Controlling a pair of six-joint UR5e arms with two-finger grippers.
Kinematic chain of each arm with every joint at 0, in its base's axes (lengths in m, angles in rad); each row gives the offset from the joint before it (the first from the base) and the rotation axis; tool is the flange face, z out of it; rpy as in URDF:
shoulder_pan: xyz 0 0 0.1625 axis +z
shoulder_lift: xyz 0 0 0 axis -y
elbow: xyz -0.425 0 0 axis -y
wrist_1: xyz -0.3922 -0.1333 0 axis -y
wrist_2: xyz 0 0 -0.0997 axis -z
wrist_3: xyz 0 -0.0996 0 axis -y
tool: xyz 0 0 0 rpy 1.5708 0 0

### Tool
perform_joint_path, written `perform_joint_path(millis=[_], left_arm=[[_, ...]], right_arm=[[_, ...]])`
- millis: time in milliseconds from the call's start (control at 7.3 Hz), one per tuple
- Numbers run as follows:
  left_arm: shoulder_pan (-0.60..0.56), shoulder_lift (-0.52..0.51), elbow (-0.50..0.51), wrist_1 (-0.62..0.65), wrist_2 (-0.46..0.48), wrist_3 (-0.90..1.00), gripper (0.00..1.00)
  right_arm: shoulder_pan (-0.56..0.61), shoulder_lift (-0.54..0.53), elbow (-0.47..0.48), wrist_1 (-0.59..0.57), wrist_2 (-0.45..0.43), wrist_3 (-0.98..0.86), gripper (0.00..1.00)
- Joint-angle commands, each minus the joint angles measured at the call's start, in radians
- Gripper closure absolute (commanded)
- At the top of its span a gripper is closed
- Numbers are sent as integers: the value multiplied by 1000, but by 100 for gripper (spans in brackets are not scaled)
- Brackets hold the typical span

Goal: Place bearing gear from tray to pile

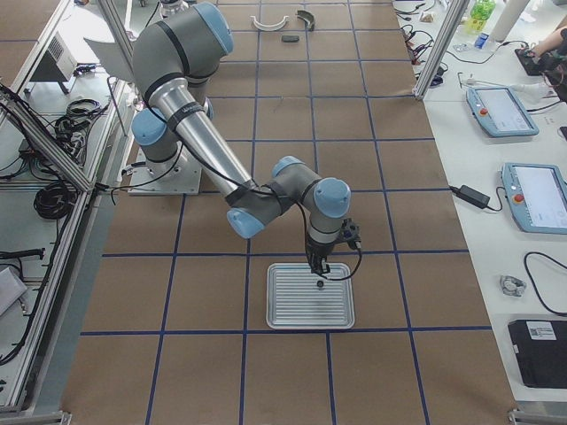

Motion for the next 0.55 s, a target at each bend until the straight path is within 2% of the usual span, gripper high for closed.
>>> perform_joint_path(millis=[0,137,411], left_arm=[[4,4,0,-1,1,0,0],[6,4,0,-1,2,0,0],[7,4,0,-1,4,2,0]], right_arm=[[200,-74,3,123,-25,252,100],[313,-101,4,184,-24,417,100],[542,-137,65,210,-14,735,100]])
